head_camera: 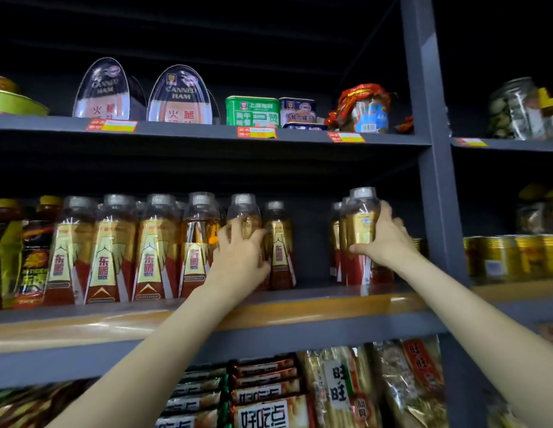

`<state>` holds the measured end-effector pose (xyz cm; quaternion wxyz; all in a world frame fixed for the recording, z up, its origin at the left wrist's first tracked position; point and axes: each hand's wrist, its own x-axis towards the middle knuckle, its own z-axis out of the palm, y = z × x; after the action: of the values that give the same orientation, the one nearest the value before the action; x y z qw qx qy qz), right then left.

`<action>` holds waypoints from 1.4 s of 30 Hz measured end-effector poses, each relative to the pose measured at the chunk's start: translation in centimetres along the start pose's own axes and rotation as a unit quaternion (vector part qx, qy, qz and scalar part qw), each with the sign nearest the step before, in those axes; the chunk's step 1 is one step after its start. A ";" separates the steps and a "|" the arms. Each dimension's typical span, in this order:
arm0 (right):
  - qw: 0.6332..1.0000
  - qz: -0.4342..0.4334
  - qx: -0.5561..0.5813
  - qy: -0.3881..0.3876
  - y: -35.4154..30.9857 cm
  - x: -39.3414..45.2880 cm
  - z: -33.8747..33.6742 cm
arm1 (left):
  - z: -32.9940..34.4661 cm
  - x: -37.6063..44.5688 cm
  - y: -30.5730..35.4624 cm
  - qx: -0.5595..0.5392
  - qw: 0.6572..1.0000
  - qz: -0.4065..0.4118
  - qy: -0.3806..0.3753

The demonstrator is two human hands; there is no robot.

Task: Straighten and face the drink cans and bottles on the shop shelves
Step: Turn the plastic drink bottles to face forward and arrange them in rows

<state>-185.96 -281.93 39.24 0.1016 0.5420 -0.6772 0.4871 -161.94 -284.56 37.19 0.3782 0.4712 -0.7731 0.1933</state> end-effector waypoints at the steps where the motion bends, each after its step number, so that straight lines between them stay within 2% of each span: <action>1: 1.000 0.008 -0.002 0.005 0.4 0.1 -0.2 | 0.0 -0.1 0.1 0.006 1.000 0.003 0.003; 13: 0.998 0.024 0.061 0.009 0.7 0.1 0.7 | -0.1 -0.2 0.1 -0.010 1.000 0.001 0.007; 15: 0.996 -0.026 0.060 0.057 0.2 -0.6 0.7 | -0.2 0.0 -0.3 -0.023 1.000 -0.011 -0.003; 17: 0.984 -0.122 0.058 0.117 -1.1 -1.2 0.4 | -0.2 0.3 -0.9 -0.043 0.998 -0.034 -0.008; 18: 0.978 -0.159 0.057 0.122 -1.9 -1.4 0.4 | -0.1 0.3 -1.1 -0.052 0.998 -0.043 -0.011; 20: 0.977 -0.190 0.077 0.066 -3.4 -1.2 1.0 | 0.1 0.1 -1.2 -0.058 0.997 -0.051 -0.014; 22: 0.977 -0.181 0.111 -0.028 -4.7 -0.4 2.4 | 0.4 -0.1 -1.2 -0.062 0.997 -0.047 0.003; 25: 0.975 -0.172 0.051 -0.130 -6.1 1.8 5.4 | 0.9 -0.2 -1.6 -0.079 0.996 -0.033 0.031; 27: 0.975 -0.139 0.050 -0.166 -7.1 3.8 7.3 | 1.1 -0.1 -1.9 -0.080 0.995 -0.024 0.047; 31: 0.971 -0.094 0.099 -0.195 -8.9 6.8 10.6 | 1.6 -0.2 -2.0 -0.084 0.994 -0.025 0.059; 35: 0.972 -0.073 0.118 -0.191 -8.6 7.6 12.0 | 1.9 -0.3 -2.0 -0.088 0.994 -0.024 0.058; 42: 0.964 -0.072 0.133 -0.218 -8.2 5.3 8.2 | 1.7 -0.3 -1.8 -0.089 0.994 -0.028 0.048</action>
<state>-178.02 -291.08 43.12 -0.0866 0.6913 -0.5708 0.4345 -161.03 -286.39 35.79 0.4606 0.4478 -0.7543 0.1355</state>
